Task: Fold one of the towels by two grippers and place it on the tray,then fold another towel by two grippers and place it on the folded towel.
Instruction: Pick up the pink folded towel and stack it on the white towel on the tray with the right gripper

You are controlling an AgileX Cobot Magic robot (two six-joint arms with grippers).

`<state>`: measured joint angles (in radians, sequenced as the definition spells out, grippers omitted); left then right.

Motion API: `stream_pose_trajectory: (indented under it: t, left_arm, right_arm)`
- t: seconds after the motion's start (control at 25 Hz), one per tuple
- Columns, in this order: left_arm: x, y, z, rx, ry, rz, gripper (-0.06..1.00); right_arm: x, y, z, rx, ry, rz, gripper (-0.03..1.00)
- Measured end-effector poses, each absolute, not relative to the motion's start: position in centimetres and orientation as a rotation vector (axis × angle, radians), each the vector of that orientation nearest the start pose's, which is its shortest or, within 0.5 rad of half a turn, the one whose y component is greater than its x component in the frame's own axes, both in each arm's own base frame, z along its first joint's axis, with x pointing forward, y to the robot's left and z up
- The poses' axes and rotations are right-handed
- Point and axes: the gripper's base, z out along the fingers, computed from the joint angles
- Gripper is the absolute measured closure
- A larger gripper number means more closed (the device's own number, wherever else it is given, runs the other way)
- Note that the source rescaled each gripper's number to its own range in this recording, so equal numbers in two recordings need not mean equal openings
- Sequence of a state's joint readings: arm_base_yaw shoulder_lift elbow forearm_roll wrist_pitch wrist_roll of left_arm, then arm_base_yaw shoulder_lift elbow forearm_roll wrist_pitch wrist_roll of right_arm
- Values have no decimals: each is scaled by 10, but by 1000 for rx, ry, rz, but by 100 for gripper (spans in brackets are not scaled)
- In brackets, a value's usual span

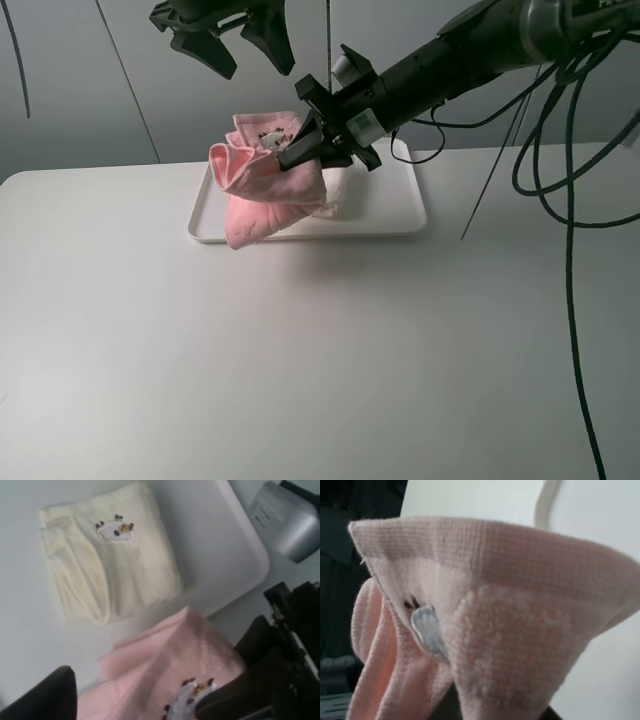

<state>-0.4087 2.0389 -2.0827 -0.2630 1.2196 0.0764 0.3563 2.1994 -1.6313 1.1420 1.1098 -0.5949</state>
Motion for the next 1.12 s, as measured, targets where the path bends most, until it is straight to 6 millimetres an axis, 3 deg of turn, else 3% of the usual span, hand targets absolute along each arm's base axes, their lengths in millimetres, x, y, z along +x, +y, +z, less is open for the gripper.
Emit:
stream_pose_trajectory:
  t: [0.28, 0.44, 0.64, 1.12]
  left_arm:
    - [406, -197, 336, 593, 2580, -453, -6]
    - [406, -195, 336, 591, 2593, -456, -6]
    - [404, -196, 336, 597, 2603, -467, -6]
    - [405, -196, 336, 600, 2602, -459, -6]
  right_arm:
    - [438, 246, 184, -549, 2569, 1416, 84]
    - [458, 247, 165, -488, 2611, 1301, 84]
    - [476, 229, 144, -352, 2631, 1260, 84]
    - [497, 193, 145, -192, 2576, 1236, 84]
